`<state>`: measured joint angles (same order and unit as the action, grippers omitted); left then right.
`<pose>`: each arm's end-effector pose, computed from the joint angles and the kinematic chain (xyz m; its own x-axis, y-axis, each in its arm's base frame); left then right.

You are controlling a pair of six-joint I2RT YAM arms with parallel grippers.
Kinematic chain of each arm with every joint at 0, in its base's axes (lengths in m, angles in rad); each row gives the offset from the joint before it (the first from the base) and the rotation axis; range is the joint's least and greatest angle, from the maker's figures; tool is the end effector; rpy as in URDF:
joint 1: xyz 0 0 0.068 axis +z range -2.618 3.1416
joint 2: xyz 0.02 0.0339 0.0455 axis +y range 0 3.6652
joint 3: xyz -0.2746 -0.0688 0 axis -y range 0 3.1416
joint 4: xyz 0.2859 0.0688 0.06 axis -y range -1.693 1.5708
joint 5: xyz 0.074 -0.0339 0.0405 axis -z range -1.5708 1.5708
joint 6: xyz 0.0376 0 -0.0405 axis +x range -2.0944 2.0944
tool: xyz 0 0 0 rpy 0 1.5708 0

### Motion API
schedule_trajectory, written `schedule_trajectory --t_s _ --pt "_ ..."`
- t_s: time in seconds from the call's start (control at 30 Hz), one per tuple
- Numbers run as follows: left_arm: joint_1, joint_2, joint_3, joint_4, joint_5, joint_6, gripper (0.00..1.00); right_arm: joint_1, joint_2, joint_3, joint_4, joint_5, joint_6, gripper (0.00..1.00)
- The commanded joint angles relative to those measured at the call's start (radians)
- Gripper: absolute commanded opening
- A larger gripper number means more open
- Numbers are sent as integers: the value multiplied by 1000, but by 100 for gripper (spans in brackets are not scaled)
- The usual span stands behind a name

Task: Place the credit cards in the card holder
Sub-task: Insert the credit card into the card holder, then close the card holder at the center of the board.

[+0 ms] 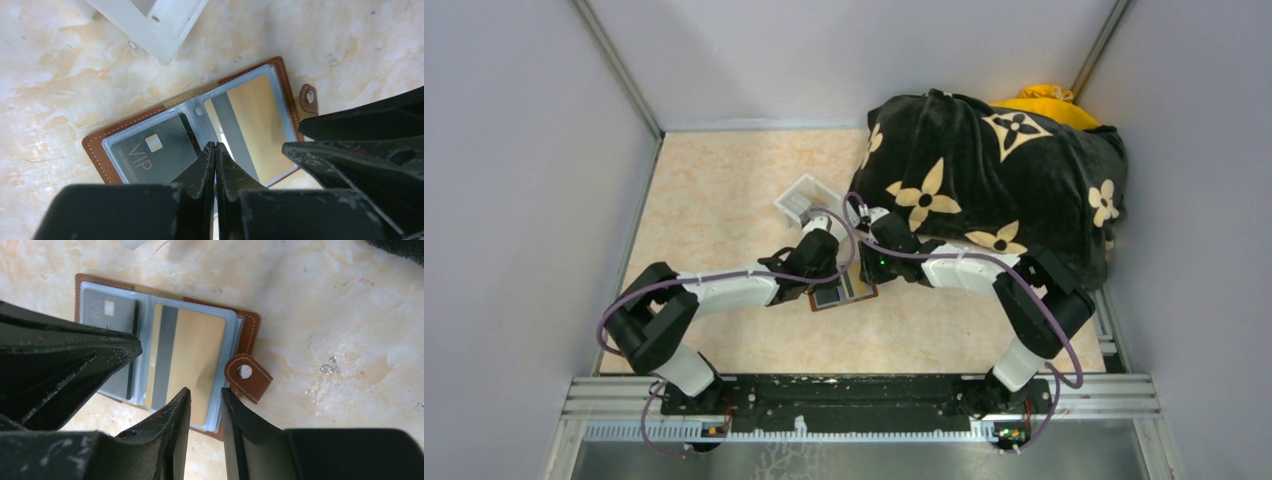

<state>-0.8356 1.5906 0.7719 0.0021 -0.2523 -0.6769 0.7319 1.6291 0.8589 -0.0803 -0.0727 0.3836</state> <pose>0.2351 -0.2460 0.1398 -0.7591 -0.0649 -0.6477 0.1643 0.9437 -0.2871 0.2634 0.2403 0.1478 -0.7813 -0.2001 -0.5912 -0.4419 0.8463 0.2975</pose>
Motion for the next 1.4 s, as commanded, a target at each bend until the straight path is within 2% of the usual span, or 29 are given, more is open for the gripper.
schedule_trajectory --t_s 0.0,0.1,0.23,0.4,0.57,0.6,0.7,0.9,1.17,1.37 --pt "-4 -85 -12 -6 -38 -17 8 37 -86 53 -8 -9 -19 32" --pt "-5 -126 -23 -20 -51 -24 15 52 -112 55 -26 17 -20 34" --pt "-5 -184 -54 -47 -74 -39 18 59 -122 59 -55 49 -26 35" --pt "-6 -265 -145 -73 -120 -92 27 80 -124 61 -101 146 -45 36" --pt "-4 -339 -228 -74 -143 -158 42 104 -115 62 -148 248 -48 40" --pt "-4 -348 -239 -69 -147 -165 45 105 -115 59 -153 259 -44 43" --pt "-4 -360 -259 -71 -153 -186 51 104 -119 55 -164 273 -35 45" --pt "-5 -367 -311 -18 -126 -214 57 100 -140 2 -107 220 16 54" --pt "-1 -333 -345 33 -113 -247 63 37 -128 -66 10 86 58 56" --pt "6 -305 -395 123 -75 -281 64 -2 -119 -121 93 33 86 56"
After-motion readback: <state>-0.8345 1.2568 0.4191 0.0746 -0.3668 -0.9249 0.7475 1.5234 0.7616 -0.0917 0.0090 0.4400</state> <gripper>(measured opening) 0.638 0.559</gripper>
